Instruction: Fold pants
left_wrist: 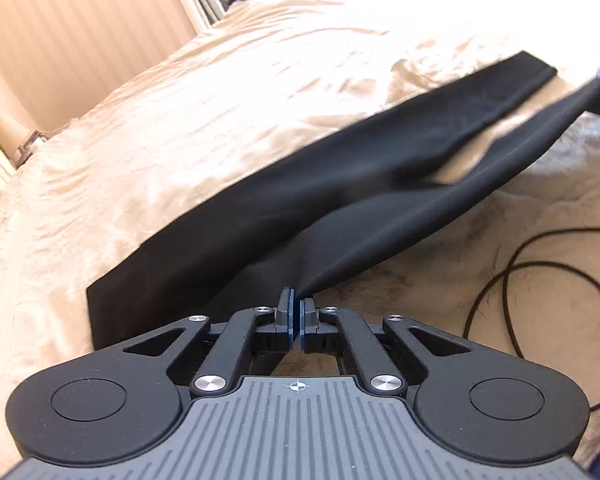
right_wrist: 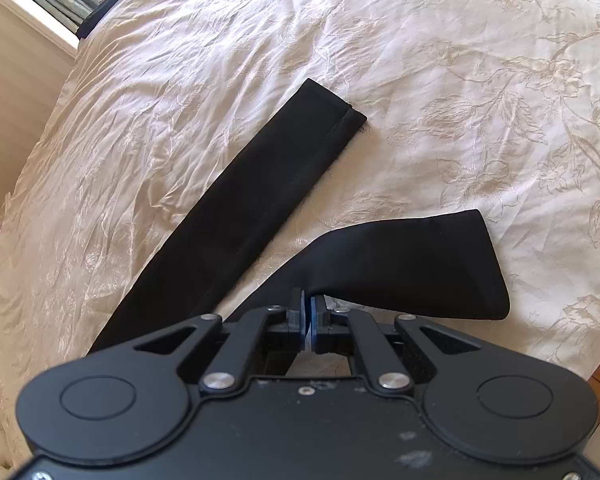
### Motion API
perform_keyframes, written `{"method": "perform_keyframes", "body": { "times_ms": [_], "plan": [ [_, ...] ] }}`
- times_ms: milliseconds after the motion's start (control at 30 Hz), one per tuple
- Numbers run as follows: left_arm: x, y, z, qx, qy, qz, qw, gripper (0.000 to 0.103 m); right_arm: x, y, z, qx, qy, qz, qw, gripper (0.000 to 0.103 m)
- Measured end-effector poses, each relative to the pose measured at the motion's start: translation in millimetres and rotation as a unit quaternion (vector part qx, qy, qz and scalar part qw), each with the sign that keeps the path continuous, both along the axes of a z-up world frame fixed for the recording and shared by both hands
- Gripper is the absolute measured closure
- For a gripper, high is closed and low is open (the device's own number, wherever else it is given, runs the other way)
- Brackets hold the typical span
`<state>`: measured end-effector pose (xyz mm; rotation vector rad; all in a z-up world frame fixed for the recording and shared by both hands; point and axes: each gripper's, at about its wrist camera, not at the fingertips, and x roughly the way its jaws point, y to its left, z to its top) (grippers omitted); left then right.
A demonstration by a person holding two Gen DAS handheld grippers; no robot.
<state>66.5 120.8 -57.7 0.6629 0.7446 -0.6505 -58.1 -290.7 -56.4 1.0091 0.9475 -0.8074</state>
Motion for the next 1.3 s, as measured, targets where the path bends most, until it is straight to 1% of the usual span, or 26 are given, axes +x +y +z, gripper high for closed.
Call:
{"method": "perform_keyframes", "body": {
  "times_ms": [67,133,200,267,367,500,633,733,800,867,900,933,967,1000,1067,1133,1233,1300],
  "plan": [
    [-3,12,18,-0.016,0.006,0.018,0.9997,0.1,-9,3,-2,0.016,0.001,0.001,1.0,0.098],
    [-4,13,25,-0.018,0.016,0.032,0.9992,0.1,-16,9,-6,0.029,0.014,0.002,0.999,0.098],
    [1,11,25,-0.018,0.028,0.048,0.9983,0.1,-19,15,-12,0.032,0.035,0.004,0.999,0.098],
    [11,9,22,-0.028,0.037,0.064,0.9969,0.1,-18,16,-18,0.033,0.044,0.003,0.998,0.098],
    [33,-6,25,-0.042,0.041,0.088,0.9944,0.1,-5,8,-20,0.035,0.042,-0.001,0.999,0.098],
    [81,-28,26,-0.065,0.044,0.118,0.9899,0.1,32,-14,-17,0.016,0.026,0.011,0.999,0.098],
    [132,-55,12,-0.05,0.043,0.141,0.9878,0.1,77,-45,-25,-0.011,0.033,0.021,0.999,0.098],
    [163,-72,-7,-0.039,0.056,0.16,0.9847,0.1,105,-67,-40,-0.005,0.042,0.016,0.999,0.098],
    [177,-85,-24,-0.017,0.057,0.161,0.9851,0.1,119,-82,-51,0.0,0.047,0.013,0.999,0.098],
    [184,-94,-37,0.005,0.06,0.157,0.9857,0.1,127,-92,-55,0.004,0.035,0.021,0.999,0.097],
    [185,-96,-42,0.01,0.066,0.159,0.9851,0.1,127,-96,-54,0.002,0.022,0.032,0.999,0.091],
    [186,-96,-46,0.011,0.073,0.161,0.9842,0.1,126,-99,-52,-0.005,0.019,0.043,0.999,0.089],
    [187,-96,-49,0.011,0.077,0.163,0.9835,0.1,122,-101,-51,-0.013,0.023,0.057,0.998,0.087],
    [186,-94,-52,0.011,0.081,0.165,0.9829,0.1,117,-104,-51,-0.021,0.029,0.073,0.997,0.081],
    [185,-91,-56,0.015,0.087,0.166,0.9821,0.1,102,-109,-52,-0.035,0.048,0.096,0.994,0.077],
    [184,-88,-58,0.018,0.091,0.167,0.9815,0.1,83,-114,-57,-0.045,0.068,0.107,0.991,0.071],
    [185,-91,-60,0.024,0.091,0.167,0.9813,0.1,56,-118,-68,-0.046,0.085,0.111,0.989,0.068],
    [185,-94,-59,0.03,0.091,0.168,0.9811,0.1,45,-120,-76,-0.038,0.081,0.115,0.989,0.068]
  ]
}}
